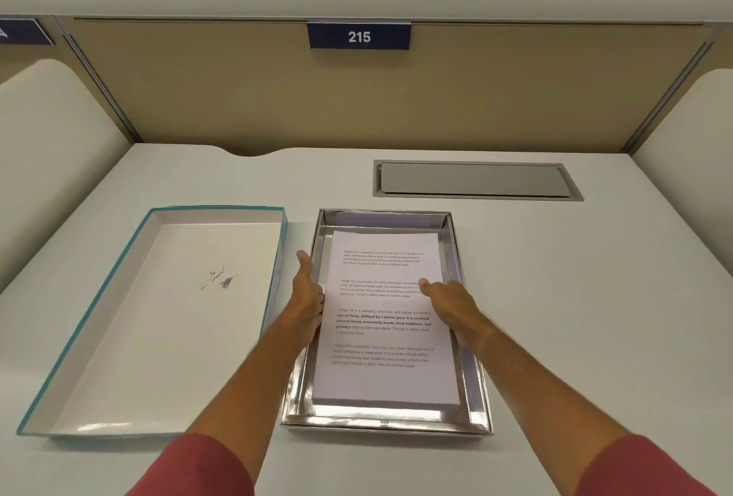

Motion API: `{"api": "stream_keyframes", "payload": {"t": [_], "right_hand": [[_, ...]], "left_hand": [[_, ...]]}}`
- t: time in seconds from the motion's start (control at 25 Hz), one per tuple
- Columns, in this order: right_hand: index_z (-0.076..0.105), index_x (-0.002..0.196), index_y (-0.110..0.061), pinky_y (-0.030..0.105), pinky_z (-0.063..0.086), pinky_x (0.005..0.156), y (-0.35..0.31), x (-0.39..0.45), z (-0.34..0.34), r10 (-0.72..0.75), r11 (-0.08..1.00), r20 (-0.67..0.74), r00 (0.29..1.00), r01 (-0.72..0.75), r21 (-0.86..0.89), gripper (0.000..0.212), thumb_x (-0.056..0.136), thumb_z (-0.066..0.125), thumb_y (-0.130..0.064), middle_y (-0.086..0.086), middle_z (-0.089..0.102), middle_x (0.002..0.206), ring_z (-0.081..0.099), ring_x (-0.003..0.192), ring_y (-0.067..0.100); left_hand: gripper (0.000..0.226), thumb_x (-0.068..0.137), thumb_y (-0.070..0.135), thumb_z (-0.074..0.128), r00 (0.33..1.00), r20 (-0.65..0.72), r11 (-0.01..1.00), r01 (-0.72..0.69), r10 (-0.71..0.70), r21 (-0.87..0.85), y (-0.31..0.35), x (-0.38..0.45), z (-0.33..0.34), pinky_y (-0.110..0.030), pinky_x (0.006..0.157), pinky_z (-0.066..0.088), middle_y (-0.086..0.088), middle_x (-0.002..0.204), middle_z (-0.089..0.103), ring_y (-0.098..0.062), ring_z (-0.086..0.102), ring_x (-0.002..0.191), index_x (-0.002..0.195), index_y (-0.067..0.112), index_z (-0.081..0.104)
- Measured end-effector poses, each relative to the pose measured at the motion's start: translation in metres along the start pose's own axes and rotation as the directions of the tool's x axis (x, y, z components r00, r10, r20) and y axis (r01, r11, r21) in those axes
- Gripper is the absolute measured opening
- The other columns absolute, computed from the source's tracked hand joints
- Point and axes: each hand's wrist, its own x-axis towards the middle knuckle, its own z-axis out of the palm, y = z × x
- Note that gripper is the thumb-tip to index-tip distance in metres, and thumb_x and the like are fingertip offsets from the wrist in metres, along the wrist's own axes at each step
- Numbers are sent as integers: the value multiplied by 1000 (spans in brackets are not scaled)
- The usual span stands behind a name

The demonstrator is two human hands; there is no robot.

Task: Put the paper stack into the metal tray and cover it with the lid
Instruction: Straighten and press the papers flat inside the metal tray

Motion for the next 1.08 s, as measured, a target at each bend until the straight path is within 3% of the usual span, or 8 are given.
{"api": "stream_keyframes", "payload": {"t": [0.16, 0.28, 0.44, 0.64, 0.76, 0.88, 1.0, 1.08], "right_hand": [[61, 102, -14, 31, 55, 65, -3, 7, -7, 31, 998, 102, 994, -25, -57, 27, 89, 53, -37, 2, 72, 85, 69, 78, 21], [51, 100, -15, 22, 43, 53, -23, 17, -5, -187, 913, 27, 982, 184, -365, 25, 83, 60, -31, -8, 58, 81, 58, 71, 13], [60, 101, -11, 37, 52, 76, -67, 50, 3, -437, 679, 201, 876, 469, -565, 32, 70, 60, -19, 7, 64, 102, 61, 94, 28], [57, 103, -6, 34, 44, 72, -90, 95, 21, -310, 524, 372, 875, 484, -701, 37, 67, 64, -16, 11, 58, 115, 55, 100, 29], [57, 101, -2, 35, 46, 70, -91, 107, 30, -225, 557, 390, 893, 446, -700, 43, 63, 66, -18, 10, 54, 108, 54, 96, 27], [59, 78, -11, 33, 45, 63, -93, 107, 33, -212, 557, 391, 896, 439, -704, 20, 62, 66, -19, 11, 59, 106, 57, 89, 26], [56, 117, -5, 40, 47, 84, -89, 102, 27, -255, 578, 364, 896, 443, -685, 54, 66, 66, -20, 10, 51, 132, 51, 112, 29], [53, 119, -5, 40, 45, 83, -86, 90, 21, -327, 664, 252, 911, 411, -625, 54, 68, 63, -20, 12, 54, 130, 50, 108, 28]], "left_hand": [[96, 83, 76, 10, 999, 39, 1000, -10, 9, 16, 5, 0, 1, -35, 79, 42, -19, 136, 53, -15, 59, 64, 145, 5, 31], [86, 88, 69, 11, 998, 55, 998, -42, 40, 40, 9, -1, 6, -30, 70, 46, -15, 131, 57, -8, 60, 58, 144, 9, 35], [88, 86, 73, 13, 996, 83, 1000, 11, -11, -9, 8, 7, 0, -42, 95, 39, -15, 151, 36, -25, 57, 111, 149, 12, 23], [85, 87, 71, 11, 996, 85, 1000, 10, -9, -12, 6, 10, -2, -31, 69, 45, -5, 117, 52, -6, 61, 49, 146, 13, 31], [86, 87, 71, 11, 994, 107, 999, 16, -12, -33, 5, 11, -3, -34, 78, 42, -12, 139, 50, -4, 59, 55, 147, 13, 29], [85, 87, 70, 11, 993, 119, 999, 4, 1, -39, 7, 11, -2, -33, 78, 41, -14, 144, 45, -3, 62, 51, 147, 12, 28], [84, 88, 69, 10, 994, 113, 1000, 2, 0, -19, 9, 8, 0, -33, 75, 43, -14, 142, 46, -3, 65, 47, 146, 11, 30], [84, 88, 69, 11, 994, 107, 1000, 15, -14, -12, 9, 7, 0, -33, 75, 44, -15, 147, 41, -9, 70, 70, 147, 12, 27]]}}
